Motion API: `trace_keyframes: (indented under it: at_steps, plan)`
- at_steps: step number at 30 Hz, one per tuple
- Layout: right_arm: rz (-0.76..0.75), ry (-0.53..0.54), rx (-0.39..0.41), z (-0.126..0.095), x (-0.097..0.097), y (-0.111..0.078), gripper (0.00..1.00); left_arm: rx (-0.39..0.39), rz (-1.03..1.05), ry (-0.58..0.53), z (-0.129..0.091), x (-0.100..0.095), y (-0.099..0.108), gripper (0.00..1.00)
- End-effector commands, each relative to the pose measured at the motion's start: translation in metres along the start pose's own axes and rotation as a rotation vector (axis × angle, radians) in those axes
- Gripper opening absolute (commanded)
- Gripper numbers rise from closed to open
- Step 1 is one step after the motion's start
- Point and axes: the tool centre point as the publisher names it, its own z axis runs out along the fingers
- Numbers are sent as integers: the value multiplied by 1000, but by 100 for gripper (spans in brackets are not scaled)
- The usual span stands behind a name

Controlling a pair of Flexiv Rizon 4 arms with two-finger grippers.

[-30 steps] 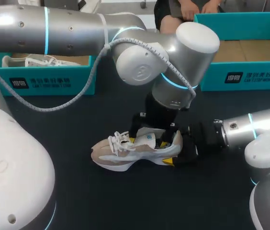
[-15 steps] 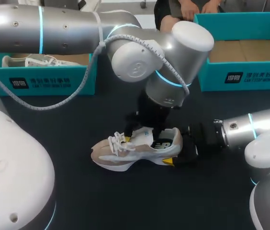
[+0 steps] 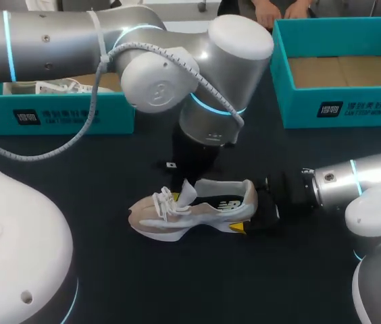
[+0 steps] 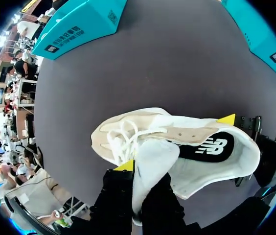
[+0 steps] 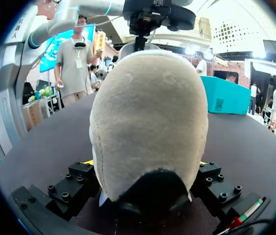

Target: Take the shoe out of the shoebox, open the shoe tongue, remove and reinsert the insole, then place the shoe into the shoebox

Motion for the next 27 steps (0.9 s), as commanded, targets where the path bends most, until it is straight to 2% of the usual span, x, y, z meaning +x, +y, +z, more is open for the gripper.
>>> trace_keyframes:
  at_steps: [1, 4, 5, 6, 7, 8, 9, 10, 11, 17, 27]
  plan:
    - [1, 0, 3, 3, 1, -1, 0, 11, -4, 29, 6, -18, 5, 0]
    - [1, 0, 3, 3, 1, -1, 0, 3, -35, 21, 13, -25, 3, 1]
    - [1, 0, 3, 3, 1, -1, 0, -1, -35, 18, 16, -27, 3, 4]
    - [1, 0, 3, 3, 1, -1, 0, -7, -45, 15, 18, -30, 3, 13]
    - [1, 0, 3, 3, 1, -1, 0, -7, -46, 15, 19, -32, 3, 24]
    - [1, 0, 3, 3, 1, -1, 0, -9, -47, 14, 21, -34, 3, 47]
    - [1, 0, 3, 3, 1, -1, 0, -13, -52, 10, 23, -36, 3, 74]
    - [1, 0, 3, 3, 1, -1, 0, -23, -64, 4, 26, -38, 3, 94]
    - [1, 0, 3, 3, 1, -1, 0, -25, -68, 3, 27, -39, 3, 100]
    - [1, 0, 3, 3, 1, -1, 0, -45, -98, -2, 36, -49, 1, 100]
    - [1, 0, 3, 3, 1, -1, 0, -72, -131, -50, 69, -74, -2, 100]
